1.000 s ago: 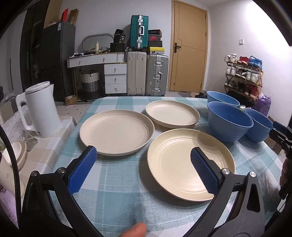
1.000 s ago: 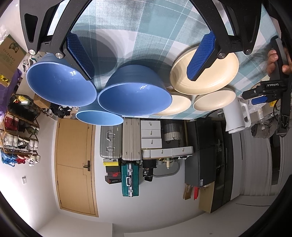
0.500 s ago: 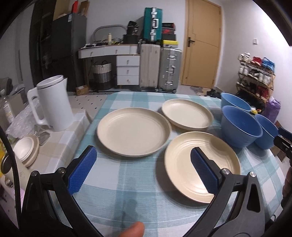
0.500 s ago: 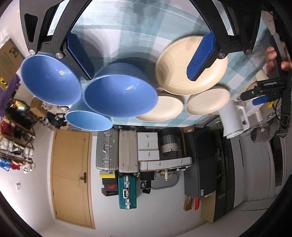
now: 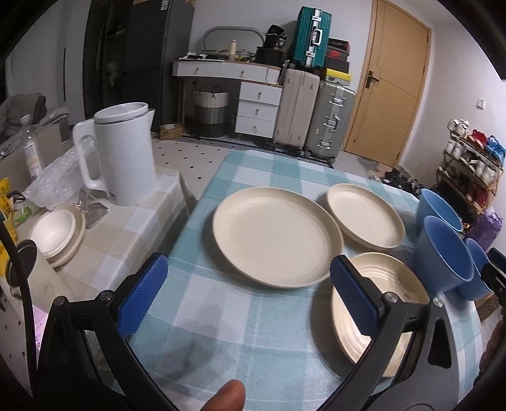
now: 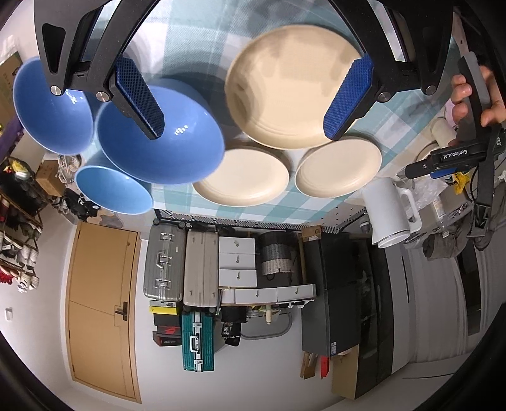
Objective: Organize plates and bowls
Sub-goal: 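Move both grippers forward toward the rim of the nearest cream plate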
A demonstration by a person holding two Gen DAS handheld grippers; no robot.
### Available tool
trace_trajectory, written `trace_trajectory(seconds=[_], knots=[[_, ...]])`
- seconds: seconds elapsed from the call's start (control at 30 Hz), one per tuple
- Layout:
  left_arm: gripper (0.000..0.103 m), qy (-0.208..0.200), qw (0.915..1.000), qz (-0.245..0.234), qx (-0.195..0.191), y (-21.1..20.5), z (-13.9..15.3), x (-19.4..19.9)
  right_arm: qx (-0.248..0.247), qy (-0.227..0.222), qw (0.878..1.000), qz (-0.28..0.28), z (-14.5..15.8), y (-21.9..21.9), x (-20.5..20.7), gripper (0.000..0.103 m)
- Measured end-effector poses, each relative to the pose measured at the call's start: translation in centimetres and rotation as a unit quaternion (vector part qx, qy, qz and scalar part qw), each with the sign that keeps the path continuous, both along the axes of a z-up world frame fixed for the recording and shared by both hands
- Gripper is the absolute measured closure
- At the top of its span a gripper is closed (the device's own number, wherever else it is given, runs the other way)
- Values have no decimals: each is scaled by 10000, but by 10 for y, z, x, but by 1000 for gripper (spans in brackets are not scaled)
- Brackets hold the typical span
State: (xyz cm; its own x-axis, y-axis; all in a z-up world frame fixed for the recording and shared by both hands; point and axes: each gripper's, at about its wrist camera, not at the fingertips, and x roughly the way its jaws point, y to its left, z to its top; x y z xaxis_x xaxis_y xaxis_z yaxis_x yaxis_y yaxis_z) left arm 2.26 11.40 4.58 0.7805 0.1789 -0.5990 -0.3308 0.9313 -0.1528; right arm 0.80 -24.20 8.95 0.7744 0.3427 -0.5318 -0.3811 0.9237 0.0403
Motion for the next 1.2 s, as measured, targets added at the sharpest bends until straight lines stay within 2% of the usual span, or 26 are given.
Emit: trace_trajectory(seconds=[0.37, 0.77, 1.2], knots=[[0, 329, 9994, 83, 98, 11, -11, 36, 103, 319, 9992, 233, -2, 40, 46, 0], [0, 862, 9955, 306, -236, 39, -46, 80, 23, 583, 9973, 438, -14, 77, 89, 0], [3, 1075, 9928, 263, -462, 57, -70, 99, -146, 987, 9922, 751, -39, 117, 124, 0]])
